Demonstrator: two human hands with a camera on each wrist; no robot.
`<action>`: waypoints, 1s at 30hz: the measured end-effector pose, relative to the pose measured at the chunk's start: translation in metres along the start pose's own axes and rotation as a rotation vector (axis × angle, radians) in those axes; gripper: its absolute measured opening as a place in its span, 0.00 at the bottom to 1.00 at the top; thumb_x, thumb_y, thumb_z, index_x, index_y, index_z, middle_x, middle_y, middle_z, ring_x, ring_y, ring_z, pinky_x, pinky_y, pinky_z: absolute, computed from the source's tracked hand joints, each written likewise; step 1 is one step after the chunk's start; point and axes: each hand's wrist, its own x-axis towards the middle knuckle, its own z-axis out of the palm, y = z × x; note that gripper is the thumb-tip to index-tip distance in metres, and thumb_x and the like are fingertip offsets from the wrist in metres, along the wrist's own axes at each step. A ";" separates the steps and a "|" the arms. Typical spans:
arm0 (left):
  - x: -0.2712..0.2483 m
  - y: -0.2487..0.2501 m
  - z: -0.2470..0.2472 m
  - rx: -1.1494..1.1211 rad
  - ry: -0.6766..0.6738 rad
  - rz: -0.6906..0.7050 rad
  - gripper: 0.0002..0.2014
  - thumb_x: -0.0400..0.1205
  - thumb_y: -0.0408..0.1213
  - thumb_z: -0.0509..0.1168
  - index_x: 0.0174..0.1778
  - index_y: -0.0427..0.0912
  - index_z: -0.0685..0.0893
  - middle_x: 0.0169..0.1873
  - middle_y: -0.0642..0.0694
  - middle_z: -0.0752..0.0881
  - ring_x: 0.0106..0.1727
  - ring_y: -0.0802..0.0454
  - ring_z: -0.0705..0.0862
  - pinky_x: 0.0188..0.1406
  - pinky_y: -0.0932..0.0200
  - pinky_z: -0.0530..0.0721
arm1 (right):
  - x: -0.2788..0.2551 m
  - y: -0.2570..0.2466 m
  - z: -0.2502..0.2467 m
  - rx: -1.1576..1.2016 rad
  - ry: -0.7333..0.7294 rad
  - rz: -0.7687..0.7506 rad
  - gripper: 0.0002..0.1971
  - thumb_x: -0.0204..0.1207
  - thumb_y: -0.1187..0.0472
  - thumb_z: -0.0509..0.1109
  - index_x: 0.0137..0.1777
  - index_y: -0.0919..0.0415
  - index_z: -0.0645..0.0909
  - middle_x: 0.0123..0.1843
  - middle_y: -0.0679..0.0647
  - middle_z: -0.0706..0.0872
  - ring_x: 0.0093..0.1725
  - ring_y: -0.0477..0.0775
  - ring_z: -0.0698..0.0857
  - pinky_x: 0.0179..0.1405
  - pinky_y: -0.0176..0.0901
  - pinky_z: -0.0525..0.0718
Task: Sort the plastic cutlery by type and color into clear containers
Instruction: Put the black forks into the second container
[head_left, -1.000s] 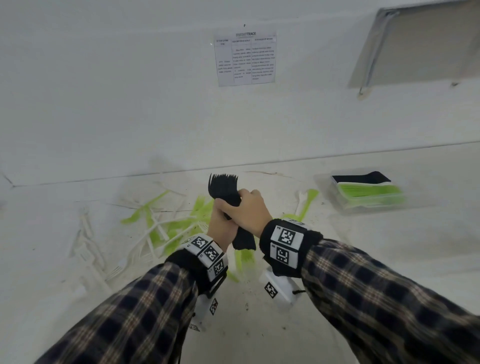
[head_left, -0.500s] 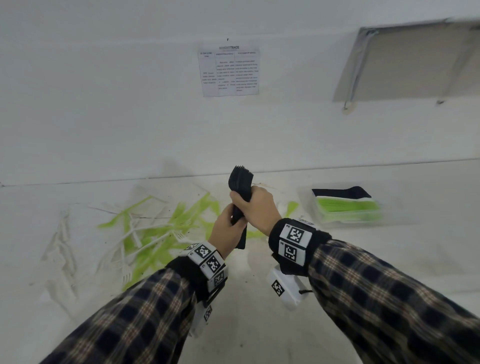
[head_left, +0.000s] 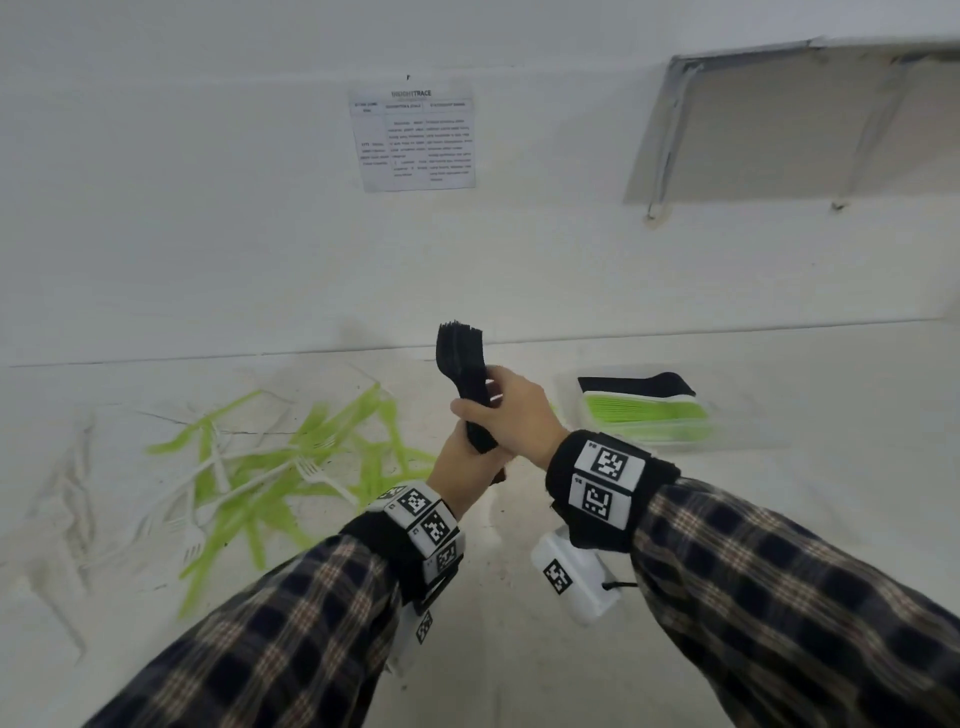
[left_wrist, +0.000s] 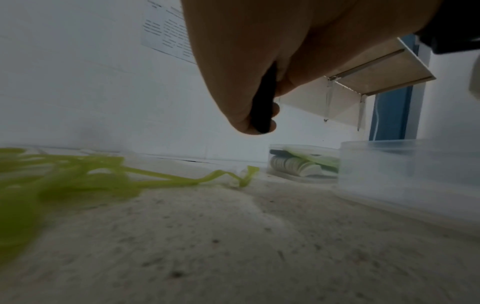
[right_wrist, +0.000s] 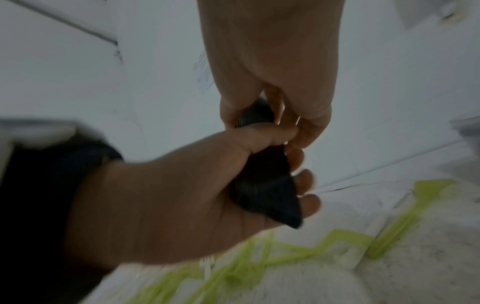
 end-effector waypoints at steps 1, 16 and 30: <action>-0.001 0.001 0.006 -0.018 -0.066 0.000 0.21 0.79 0.26 0.68 0.66 0.41 0.72 0.49 0.48 0.84 0.50 0.55 0.84 0.46 0.64 0.83 | 0.001 -0.001 -0.010 -0.042 0.000 -0.024 0.22 0.73 0.58 0.73 0.66 0.60 0.78 0.58 0.57 0.85 0.55 0.54 0.83 0.54 0.40 0.80; -0.019 -0.005 0.087 0.513 -0.490 -0.256 0.64 0.69 0.49 0.78 0.81 0.43 0.29 0.83 0.48 0.39 0.83 0.54 0.43 0.79 0.60 0.49 | -0.023 0.052 -0.156 -0.644 -0.285 0.092 0.24 0.68 0.65 0.75 0.65 0.62 0.76 0.62 0.57 0.82 0.60 0.55 0.80 0.50 0.37 0.71; -0.029 -0.010 0.089 0.418 -0.489 -0.284 0.67 0.64 0.44 0.82 0.81 0.49 0.31 0.84 0.50 0.49 0.83 0.57 0.50 0.82 0.56 0.53 | -0.052 0.097 -0.163 -0.921 -0.668 0.148 0.24 0.65 0.67 0.76 0.63 0.63 0.79 0.60 0.58 0.85 0.55 0.54 0.82 0.47 0.36 0.73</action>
